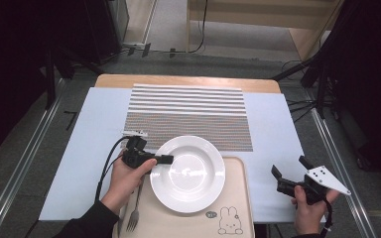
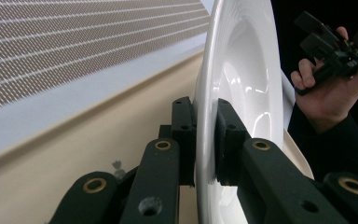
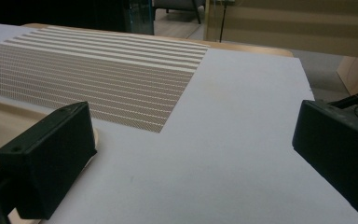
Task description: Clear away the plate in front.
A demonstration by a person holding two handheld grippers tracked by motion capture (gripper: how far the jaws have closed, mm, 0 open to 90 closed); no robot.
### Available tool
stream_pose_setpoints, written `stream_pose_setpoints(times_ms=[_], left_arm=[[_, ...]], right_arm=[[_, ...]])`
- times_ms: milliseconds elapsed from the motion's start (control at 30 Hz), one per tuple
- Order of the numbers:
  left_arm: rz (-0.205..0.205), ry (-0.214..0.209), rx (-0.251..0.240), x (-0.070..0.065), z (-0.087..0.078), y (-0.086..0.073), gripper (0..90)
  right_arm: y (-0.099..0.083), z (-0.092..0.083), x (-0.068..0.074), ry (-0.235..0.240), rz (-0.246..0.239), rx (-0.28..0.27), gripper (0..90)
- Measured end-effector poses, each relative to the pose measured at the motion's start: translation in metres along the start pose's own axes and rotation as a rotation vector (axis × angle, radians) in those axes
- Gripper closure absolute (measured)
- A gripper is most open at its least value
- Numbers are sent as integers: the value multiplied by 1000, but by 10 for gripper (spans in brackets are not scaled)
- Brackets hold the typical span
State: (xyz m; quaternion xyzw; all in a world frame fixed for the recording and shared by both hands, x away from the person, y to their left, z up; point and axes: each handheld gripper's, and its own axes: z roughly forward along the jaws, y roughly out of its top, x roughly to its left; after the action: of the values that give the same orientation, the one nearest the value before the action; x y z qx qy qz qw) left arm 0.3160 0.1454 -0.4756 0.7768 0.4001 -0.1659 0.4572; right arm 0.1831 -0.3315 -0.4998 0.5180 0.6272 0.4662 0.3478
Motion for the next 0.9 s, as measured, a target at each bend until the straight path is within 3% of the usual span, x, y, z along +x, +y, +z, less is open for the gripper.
stream_pose_setpoints(times_ms=[900], left_arm=[[-8,-74,64,-15,-1,-31,811]], right_arm=[[0,0,1,-2,-1,5,0]])
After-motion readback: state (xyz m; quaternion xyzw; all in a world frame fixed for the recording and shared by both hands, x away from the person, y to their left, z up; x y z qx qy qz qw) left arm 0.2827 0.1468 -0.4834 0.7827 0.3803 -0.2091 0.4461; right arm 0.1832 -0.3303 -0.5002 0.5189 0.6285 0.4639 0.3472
